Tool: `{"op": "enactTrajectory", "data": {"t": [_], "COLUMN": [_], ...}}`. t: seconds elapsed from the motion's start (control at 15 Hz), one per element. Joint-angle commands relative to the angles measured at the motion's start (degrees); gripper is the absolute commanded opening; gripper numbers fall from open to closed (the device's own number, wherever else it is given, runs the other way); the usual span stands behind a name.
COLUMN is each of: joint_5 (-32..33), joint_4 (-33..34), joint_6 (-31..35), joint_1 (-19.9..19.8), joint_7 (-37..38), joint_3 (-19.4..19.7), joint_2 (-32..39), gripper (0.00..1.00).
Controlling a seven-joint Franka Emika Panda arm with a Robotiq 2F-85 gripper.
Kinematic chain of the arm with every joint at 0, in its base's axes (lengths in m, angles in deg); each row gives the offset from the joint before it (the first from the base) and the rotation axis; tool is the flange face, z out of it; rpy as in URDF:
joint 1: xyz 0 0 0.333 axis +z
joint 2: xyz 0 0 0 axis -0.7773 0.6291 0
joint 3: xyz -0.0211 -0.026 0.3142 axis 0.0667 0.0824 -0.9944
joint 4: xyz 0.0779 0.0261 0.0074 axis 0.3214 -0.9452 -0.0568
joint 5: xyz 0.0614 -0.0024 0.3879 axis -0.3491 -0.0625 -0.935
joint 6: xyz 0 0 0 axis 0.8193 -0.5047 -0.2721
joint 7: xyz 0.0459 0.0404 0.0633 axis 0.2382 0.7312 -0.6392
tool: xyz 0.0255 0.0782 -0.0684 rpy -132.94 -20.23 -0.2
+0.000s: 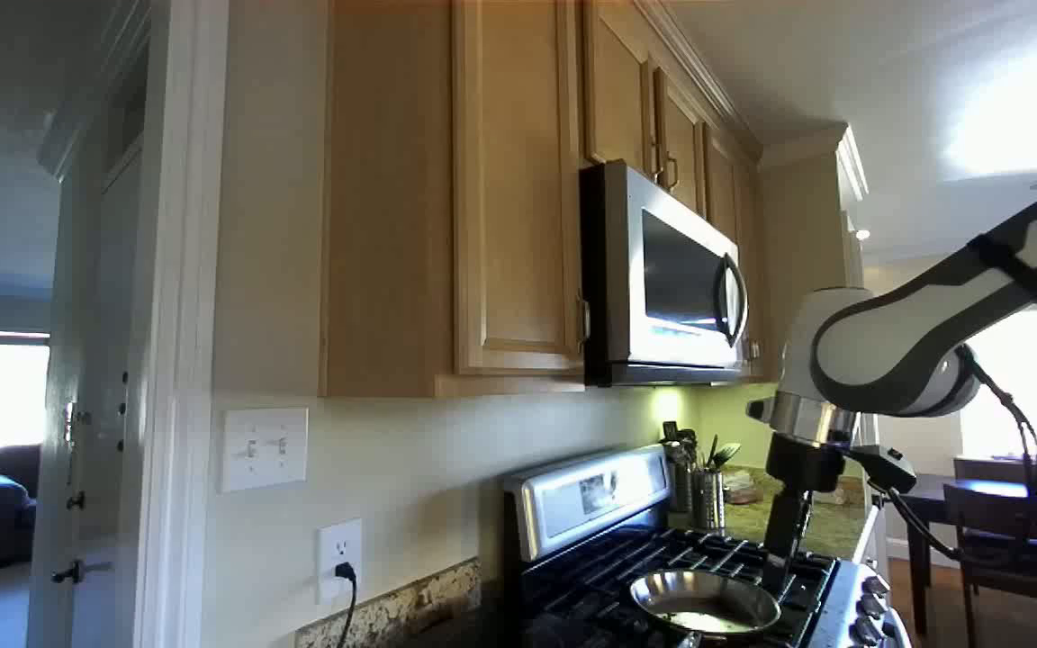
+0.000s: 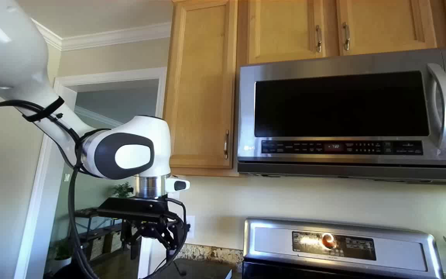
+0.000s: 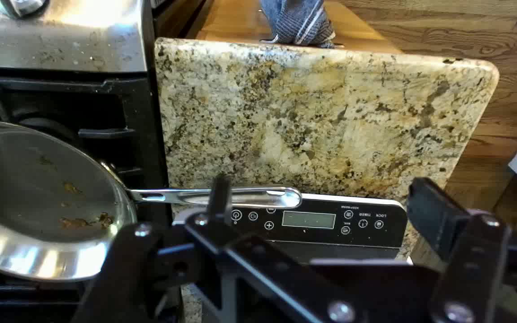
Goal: Open the cabinet door on the left side of the microwave
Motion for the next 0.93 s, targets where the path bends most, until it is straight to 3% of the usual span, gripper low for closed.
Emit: {"op": "enactTrajectory", "data": {"t": [0.0, 0.4, 0.67, 0.87], "joint_5": [-0.2, -0.2, -4.1, -8.0], "joint_4": [0.1, 0.1, 1.1, 2.8], "joint_6": [-0.2, -0.2, 3.8, 10.9], "joint_1": [-0.3, -0.3, 1.7, 4.1], "joint_7": [-0.1, -0.1, -0.8, -1.7], "joint_3": [-0.4, -0.4, 0.7, 1.2], "joint_2": [0.0, 0.0, -0.1, -1.0], "gripper": [1.0, 1.0, 1.0, 1.0]}}
